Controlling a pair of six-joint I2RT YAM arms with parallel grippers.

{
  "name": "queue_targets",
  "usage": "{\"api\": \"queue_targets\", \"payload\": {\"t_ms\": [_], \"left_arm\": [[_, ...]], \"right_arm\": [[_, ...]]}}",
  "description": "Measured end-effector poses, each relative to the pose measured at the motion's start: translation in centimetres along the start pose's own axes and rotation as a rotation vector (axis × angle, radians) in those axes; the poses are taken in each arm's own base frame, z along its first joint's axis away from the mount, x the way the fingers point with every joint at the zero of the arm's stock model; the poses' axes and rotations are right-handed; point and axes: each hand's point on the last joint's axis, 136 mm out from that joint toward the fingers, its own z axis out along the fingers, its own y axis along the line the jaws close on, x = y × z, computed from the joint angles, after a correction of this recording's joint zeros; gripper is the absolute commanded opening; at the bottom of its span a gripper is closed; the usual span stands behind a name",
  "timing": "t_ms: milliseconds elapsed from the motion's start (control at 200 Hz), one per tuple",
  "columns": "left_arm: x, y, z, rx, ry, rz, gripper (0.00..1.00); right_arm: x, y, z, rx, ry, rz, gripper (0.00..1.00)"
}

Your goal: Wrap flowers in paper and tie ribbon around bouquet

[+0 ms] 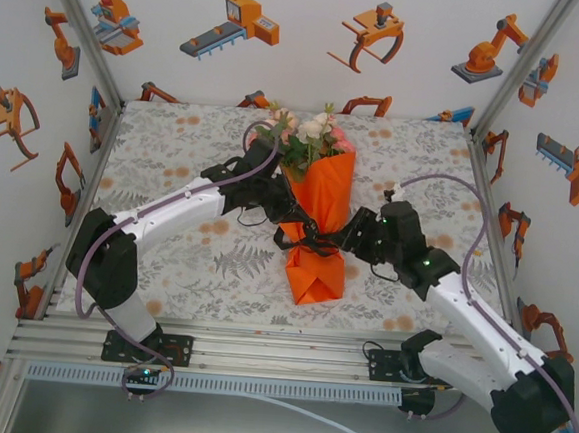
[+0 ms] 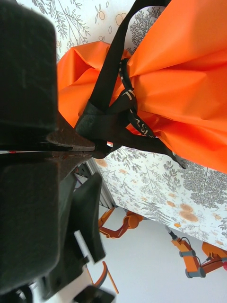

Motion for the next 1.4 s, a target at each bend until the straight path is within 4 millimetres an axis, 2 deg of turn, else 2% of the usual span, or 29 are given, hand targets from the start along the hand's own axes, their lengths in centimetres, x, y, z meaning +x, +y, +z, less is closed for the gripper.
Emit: {"api": "queue_targets", "payload": {"t_ms": [75,115,185,250,350,446,516,586,696,836,941,1001,1036,1121,1196,1277,1402], "left_arm": [[0.0,0.0,0.0,0.0,0.0,0.002,0.0],[0.0,0.0,0.0,-0.001,-0.002,0.002,0.0],[-0.2,0.1,0.0,-0.003,-0.006,0.003,0.0],[-0.3,0.2,0.0,-0.008,-0.008,0.004,0.0],[-0.4,1.0,-0.4,-0.038,-0.019,0.012,0.0],[-0.6,3.0,-1.9,-0.087,-0.047,0.015,0.0],[-0.9,4.8,-3.4,-0.122,-0.075,0.003,0.0],[-1.0,6.5,-4.9,-0.148,-0.104,-0.011,0.0],[-0.8,8.0,-6.0,-0.176,-0.119,-0.018,0.0],[0.2,10.3,-5.8,-0.228,-0.105,-0.026,0.02],[0.9,12.8,-5.6,-0.299,-0.099,-0.033,0.17],[1.1,13.8,-5.9,-0.336,-0.099,-0.024,0.28],[1.1,14.1,-6.0,-0.352,-0.103,-0.015,0.31],[0.9,14.1,-6.5,-0.368,-0.11,0.023,0.33],[0.4,13.1,-7.0,-0.356,-0.114,0.082,0.33],[-0.4,10.6,-7.4,-0.305,-0.115,0.165,0.31],[-1.9,5.3,-7.0,-0.178,-0.102,0.292,0.32]], "right_arm": [[1.1,-1.3,1.3,0.065,0.067,0.019,0.49],[1.5,-1.7,1.9,0.089,0.095,0.027,0.39],[2.1,-2.2,2.9,0.115,0.133,0.038,0.12],[2.3,-2.4,3.3,0.124,0.147,0.044,0.0],[1.7,-1.9,3.1,0.103,0.118,0.021,0.0],[0.4,-0.6,2.1,0.051,0.059,-0.033,0.0],[-0.7,1.0,1.1,-0.018,0.01,-0.082,0.0],[-1.9,3.5,0.0,-0.128,-0.049,-0.132,0.0],[-3.2,6.7,-1.3,-0.295,-0.137,-0.184,0.0],[-2.5,8.4,-1.1,-0.413,-0.131,-0.24,0.0],[-1.0,9.1,-0.6,-0.466,-0.069,-0.305,0.0],[0.0,9.3,-0.6,-0.486,-0.029,-0.349,0.0],[0.7,9.3,-0.6,-0.496,-0.007,-0.376,0.0],[2.0,9.2,-0.7,-0.506,0.037,-0.439,0.0],[3.0,8.6,-0.7,-0.493,0.068,-0.476,0.0],[3.9,7.7,-0.6,-0.474,0.088,-0.5,0.0],[5.7,6.2,-0.4,-0.453,0.13,-0.526,0.0]]}}
